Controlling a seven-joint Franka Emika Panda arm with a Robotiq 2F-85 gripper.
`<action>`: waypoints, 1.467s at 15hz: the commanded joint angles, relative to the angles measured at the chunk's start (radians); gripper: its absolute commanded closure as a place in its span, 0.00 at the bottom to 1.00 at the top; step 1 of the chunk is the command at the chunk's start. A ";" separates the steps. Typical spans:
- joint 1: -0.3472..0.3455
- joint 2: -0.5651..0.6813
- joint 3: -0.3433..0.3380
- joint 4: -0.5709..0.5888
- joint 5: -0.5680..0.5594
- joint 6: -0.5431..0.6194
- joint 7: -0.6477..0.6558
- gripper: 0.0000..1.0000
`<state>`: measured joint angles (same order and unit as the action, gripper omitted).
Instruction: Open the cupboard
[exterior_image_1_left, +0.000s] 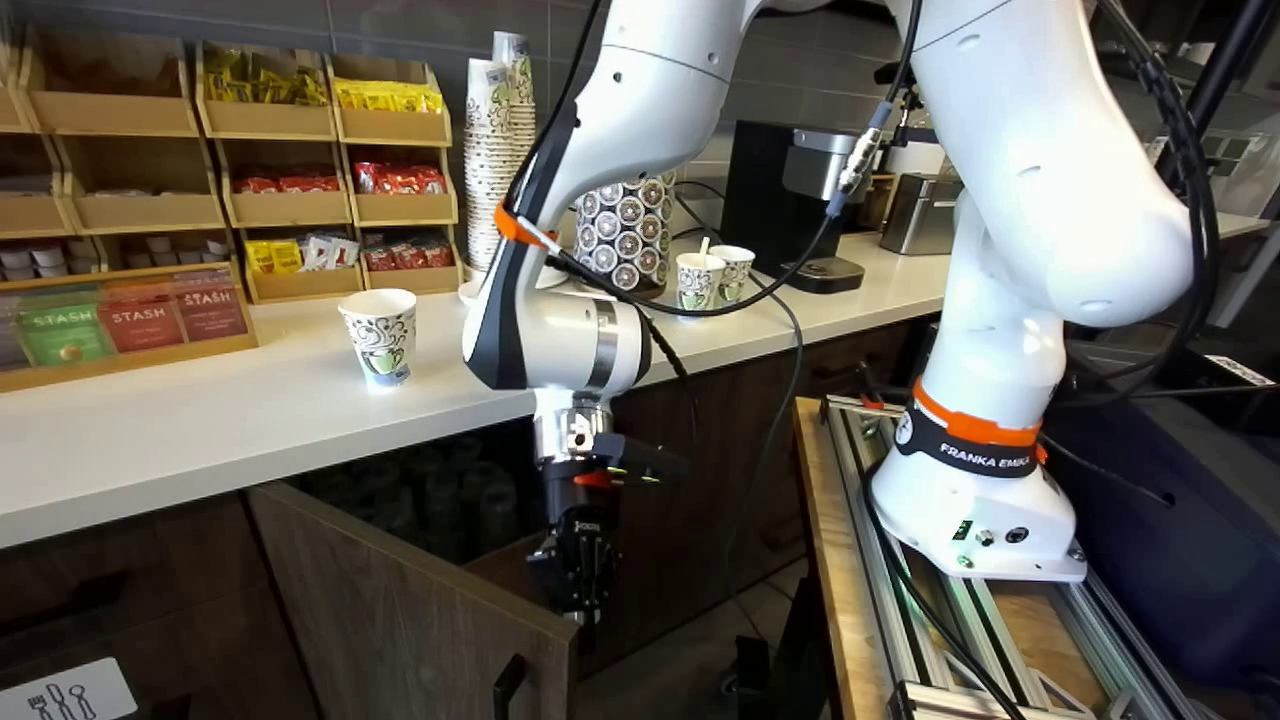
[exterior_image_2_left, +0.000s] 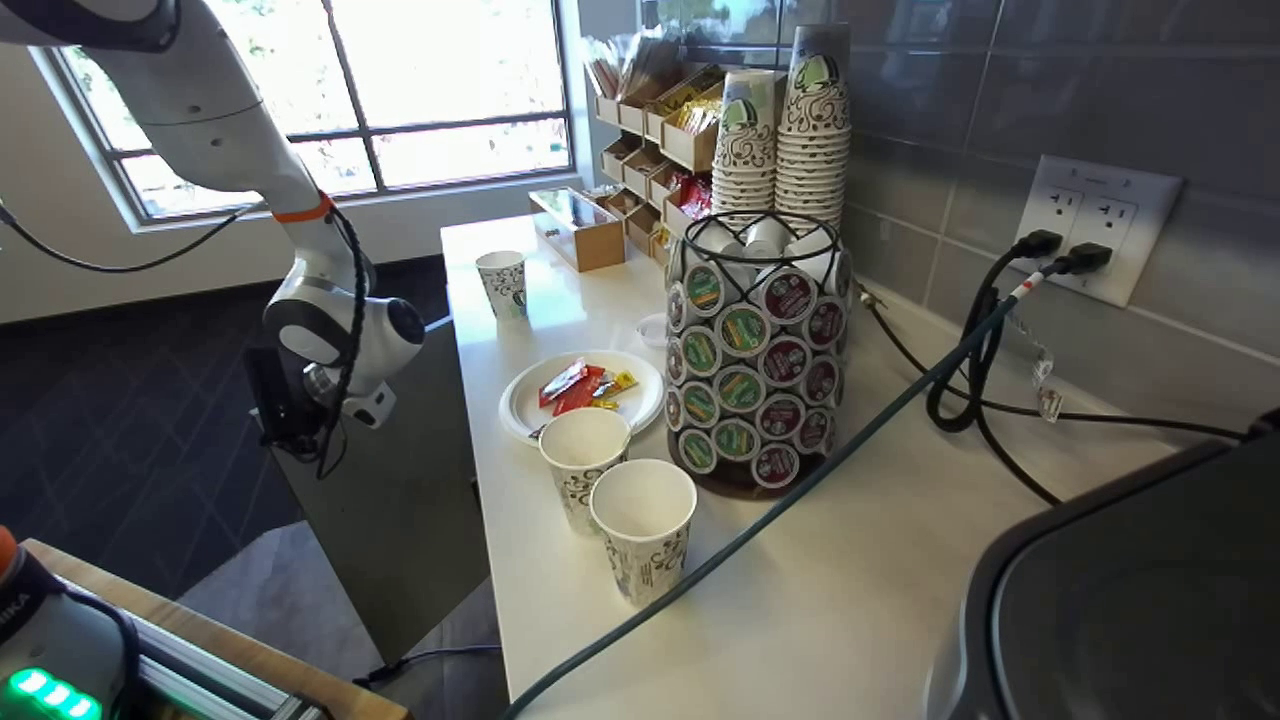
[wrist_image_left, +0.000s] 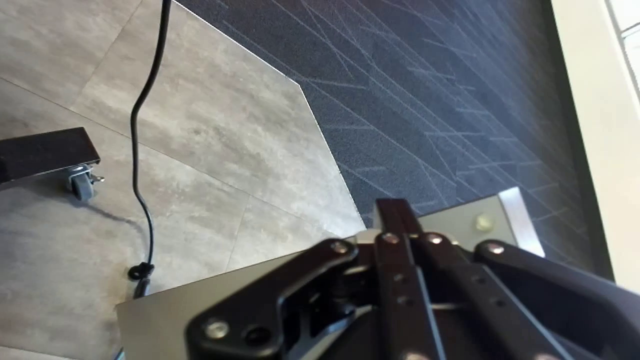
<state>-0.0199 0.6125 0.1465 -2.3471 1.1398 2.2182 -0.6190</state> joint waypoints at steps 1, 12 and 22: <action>0.049 0.036 0.040 0.048 0.081 0.018 -0.103 1.00; 0.229 0.075 0.057 0.170 0.340 0.170 -0.399 1.00; 0.210 -0.183 -0.015 -0.065 0.453 0.583 -0.416 1.00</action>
<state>0.2167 0.5692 0.1505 -2.2873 1.5066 2.7326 -1.0092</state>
